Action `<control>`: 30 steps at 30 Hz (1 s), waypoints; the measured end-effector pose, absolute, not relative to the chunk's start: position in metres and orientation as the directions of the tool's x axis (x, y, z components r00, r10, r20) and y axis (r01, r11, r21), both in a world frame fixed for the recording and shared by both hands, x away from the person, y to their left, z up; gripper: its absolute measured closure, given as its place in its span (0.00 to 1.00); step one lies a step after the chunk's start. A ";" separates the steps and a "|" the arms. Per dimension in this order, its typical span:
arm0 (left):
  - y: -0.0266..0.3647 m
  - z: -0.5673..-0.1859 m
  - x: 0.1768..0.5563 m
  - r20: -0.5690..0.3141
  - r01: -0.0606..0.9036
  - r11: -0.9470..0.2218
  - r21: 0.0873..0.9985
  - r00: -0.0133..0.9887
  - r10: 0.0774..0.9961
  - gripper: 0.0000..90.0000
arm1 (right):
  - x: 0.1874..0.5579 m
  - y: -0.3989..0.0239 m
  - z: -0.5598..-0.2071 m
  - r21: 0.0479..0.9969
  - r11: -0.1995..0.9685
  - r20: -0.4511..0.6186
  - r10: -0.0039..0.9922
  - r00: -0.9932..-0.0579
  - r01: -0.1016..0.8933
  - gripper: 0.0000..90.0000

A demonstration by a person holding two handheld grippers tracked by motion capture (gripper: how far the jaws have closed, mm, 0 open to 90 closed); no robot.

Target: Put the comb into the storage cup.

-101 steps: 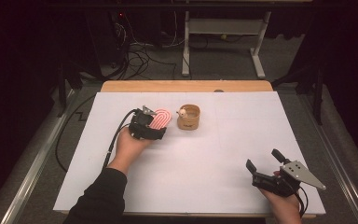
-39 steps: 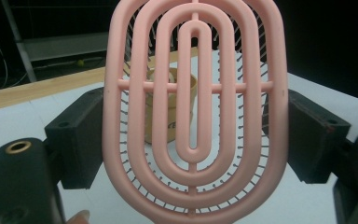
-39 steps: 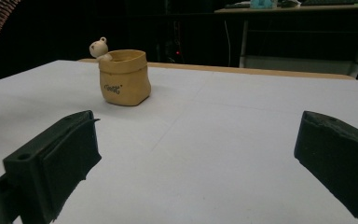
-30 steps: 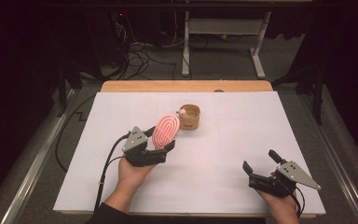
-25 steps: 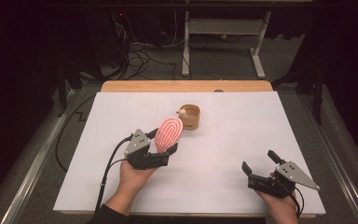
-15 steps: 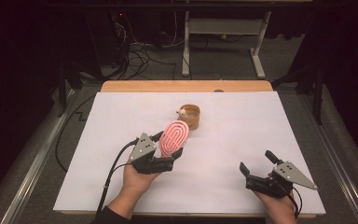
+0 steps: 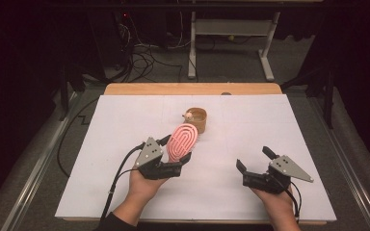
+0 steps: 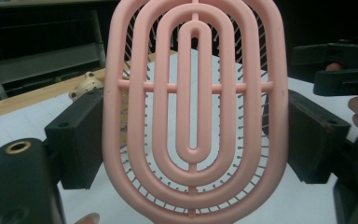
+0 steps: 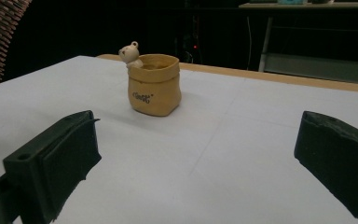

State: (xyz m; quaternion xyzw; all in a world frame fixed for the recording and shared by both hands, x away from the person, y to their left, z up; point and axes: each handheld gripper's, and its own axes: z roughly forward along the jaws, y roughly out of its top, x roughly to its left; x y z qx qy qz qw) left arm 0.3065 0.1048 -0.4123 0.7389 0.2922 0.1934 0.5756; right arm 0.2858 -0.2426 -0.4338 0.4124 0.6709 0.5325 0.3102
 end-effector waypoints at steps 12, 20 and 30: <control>0.109 -0.411 0.308 -0.054 0.213 -0.161 0.964 0.747 0.662 0.20 | 0.311 -0.206 -0.418 0.960 0.143 0.006 0.851 -0.525 0.241 0.00; 0.107 -0.412 0.306 -0.039 0.207 -0.175 0.963 0.744 0.667 0.20 | 0.321 -0.195 -0.415 0.966 0.113 0.022 0.857 -0.514 0.231 0.00; 0.100 -0.414 0.300 -0.014 0.189 -0.194 0.962 0.750 0.662 0.20 | 0.309 -0.197 -0.426 0.953 0.150 0.016 0.842 -0.539 0.262 0.00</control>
